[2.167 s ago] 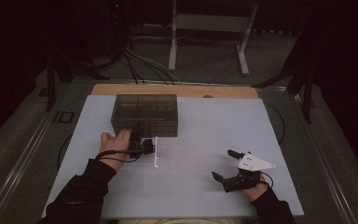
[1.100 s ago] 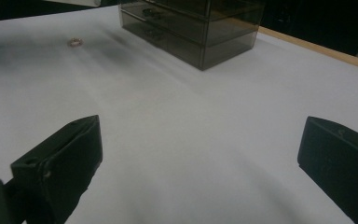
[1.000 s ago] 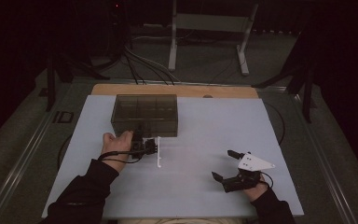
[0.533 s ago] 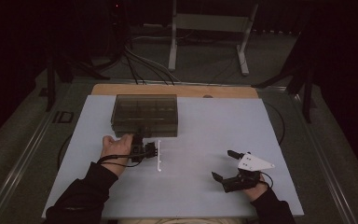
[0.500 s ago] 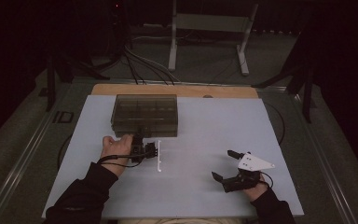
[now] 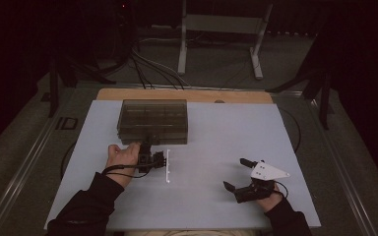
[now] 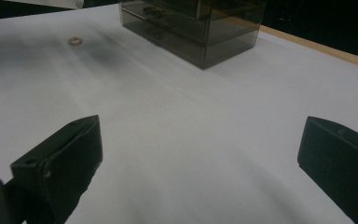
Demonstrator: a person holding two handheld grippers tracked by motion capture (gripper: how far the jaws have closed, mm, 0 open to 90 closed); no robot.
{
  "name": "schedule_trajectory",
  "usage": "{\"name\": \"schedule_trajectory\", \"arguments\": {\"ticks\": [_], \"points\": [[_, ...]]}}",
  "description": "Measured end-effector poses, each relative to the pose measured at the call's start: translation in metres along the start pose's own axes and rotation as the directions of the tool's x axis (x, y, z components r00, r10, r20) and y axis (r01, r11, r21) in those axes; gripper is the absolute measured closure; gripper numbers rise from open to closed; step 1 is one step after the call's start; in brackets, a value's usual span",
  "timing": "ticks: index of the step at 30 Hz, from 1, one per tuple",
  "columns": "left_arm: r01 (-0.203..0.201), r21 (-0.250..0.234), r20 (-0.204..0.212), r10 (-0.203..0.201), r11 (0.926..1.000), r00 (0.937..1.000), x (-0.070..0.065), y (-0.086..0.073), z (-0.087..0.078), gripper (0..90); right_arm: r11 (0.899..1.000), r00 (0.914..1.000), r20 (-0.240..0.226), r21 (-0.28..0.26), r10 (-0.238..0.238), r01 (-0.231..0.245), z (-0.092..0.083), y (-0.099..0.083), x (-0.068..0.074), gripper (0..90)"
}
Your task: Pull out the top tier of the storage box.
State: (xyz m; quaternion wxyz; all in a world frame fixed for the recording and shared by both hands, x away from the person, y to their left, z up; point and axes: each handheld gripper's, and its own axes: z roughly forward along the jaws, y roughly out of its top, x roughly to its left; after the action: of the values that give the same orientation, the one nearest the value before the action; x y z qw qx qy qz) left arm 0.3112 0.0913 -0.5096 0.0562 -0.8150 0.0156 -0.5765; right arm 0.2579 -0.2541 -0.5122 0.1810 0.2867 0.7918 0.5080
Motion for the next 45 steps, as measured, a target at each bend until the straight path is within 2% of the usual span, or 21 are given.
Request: {"name": "schedule_trajectory", "arguments": {"ticks": [6, 14, 17, 19, 20, 21, 23, 25, 28, 30, 34, 36, 37, 40, 42, 44, 45], "points": [[-0.008, -0.004, -0.007, 0.008, 1.0, 0.9999, -0.001, 0.0, 0.0, 80.3, 1.0, 1.0, 0.0, -0.001, 0.001, -0.001, 0.0, 0.0, 0.0, 0.0], [0.001, -0.016, 0.005, -0.001, 0.9999, 1.0, 0.001, -0.002, 0.001, 79.3, 1.0, 1.0, -0.001, -0.002, 0.002, -0.002, 0.0, 0.0, 0.0, 0.0], [0.013, -0.027, 0.008, -0.012, 0.9996, 0.9999, 0.001, -0.003, 0.001, 78.5, 1.0, 1.0, -0.004, 0.002, 0.003, -0.003, 0.0, 0.0, 0.0, 0.0], [0.016, -0.019, 0.025, -0.016, 0.9997, 0.9996, 0.002, -0.003, 0.0, 76.8, 1.0, 1.0, -0.003, -0.001, 0.002, -0.002, 0.0, 0.0, 0.0, 0.0], [0.025, -0.028, 0.027, -0.024, 0.9993, 0.9994, 0.003, -0.004, 0.0, 76.3, 1.0, 1.0, -0.003, 0.001, 0.003, -0.003, 0.0, 0.0, 0.0, 0.0], [0.053, -0.035, 0.048, -0.051, 0.998, 0.9976, 0.005, -0.004, -0.001, 73.6, 1.0, 1.0, -0.003, 0.002, 0.002, -0.002, 0.0, 0.0, 0.0, 0.0], [0.061, -0.046, 0.043, -0.059, 0.9971, 0.9973, 0.006, -0.006, -0.001, 73.6, 1.0, 1.0, -0.003, 0.001, 0.004, -0.004, 0.0, 0.0, 0.0, 0.0], [0.101, -0.057, 0.076, -0.097, 0.9933, 0.9924, 0.009, -0.008, -0.003, 73.4, 1.0, 1.0, -0.004, 0.0, 0.004, -0.004, 0.0, 0.0, 0.0, 0.0], [0.134, -0.063, 0.102, -0.127, 0.989, 0.9867, 0.013, -0.01, -0.004, 68.8, 1.0, 1.0, -0.004, 0.002, 0.002, -0.002, 0.0, 0.0, 0.0, 0.0], [0.174, -0.071, 0.122, -0.164, 0.9822, 0.9788, 0.017, -0.013, -0.004, 66.0, 1.0, 1.0, -0.003, 0.0, 0.005, -0.005, 0.0, 0.0, 0.0, 0.0], [0.23, -0.095, 0.175, -0.211, 0.9685, 0.9617, 0.024, -0.018, -0.006, 62.6, 1.0, 1.0, -0.003, 0.002, 0.001, -0.001, 0.001, 0.0, -0.001, 0.0], [0.245, -0.1, 0.187, -0.224, 0.9643, 0.9566, 0.026, -0.021, -0.007, 60.5, 1.0, 1.0, -0.003, 0.001, 0.003, -0.003, 0.001, 0.0, -0.001, 0.0], [0.245, -0.098, 0.195, -0.223, 0.9644, 0.9551, 0.027, -0.022, -0.007, 59.6, 1.0, 1.0, -0.004, 0.003, 0.003, -0.003, 0.001, 0.0, 0.0, 0.0], [0.26, -0.111, 0.231, -0.23, 0.9593, 0.9455, 0.029, -0.025, -0.008, 56.8, 1.0, 1.0, -0.004, 0.002, 0.005, -0.005, 0.001, 0.0, -0.001, 0.0], [0.27, -0.106, 0.238, -0.239, 0.957, 0.9414, 0.03, -0.027, -0.008, 52.6, 1.0, 1.0, -0.003, 0.002, 0.004, -0.004, 0.001, 0.0, -0.001, 0.0], [0.267, -0.099, 0.251, -0.236, 0.9585, 0.9389, 0.031, -0.028, -0.007, 48.7, 1.0, 1.0, -0.004, 0.004, 0.002, -0.002, 0.001, -0.001, 0.0, 0.0], [0.273, -0.093, 0.263, -0.24, 0.9576, 0.9345, 0.031, -0.029, -0.007, 46.5, 1.0, 1.0, -0.004, 0.004, 0.003, -0.003, 0.001, -0.001, 0.0, 0.0]]}}
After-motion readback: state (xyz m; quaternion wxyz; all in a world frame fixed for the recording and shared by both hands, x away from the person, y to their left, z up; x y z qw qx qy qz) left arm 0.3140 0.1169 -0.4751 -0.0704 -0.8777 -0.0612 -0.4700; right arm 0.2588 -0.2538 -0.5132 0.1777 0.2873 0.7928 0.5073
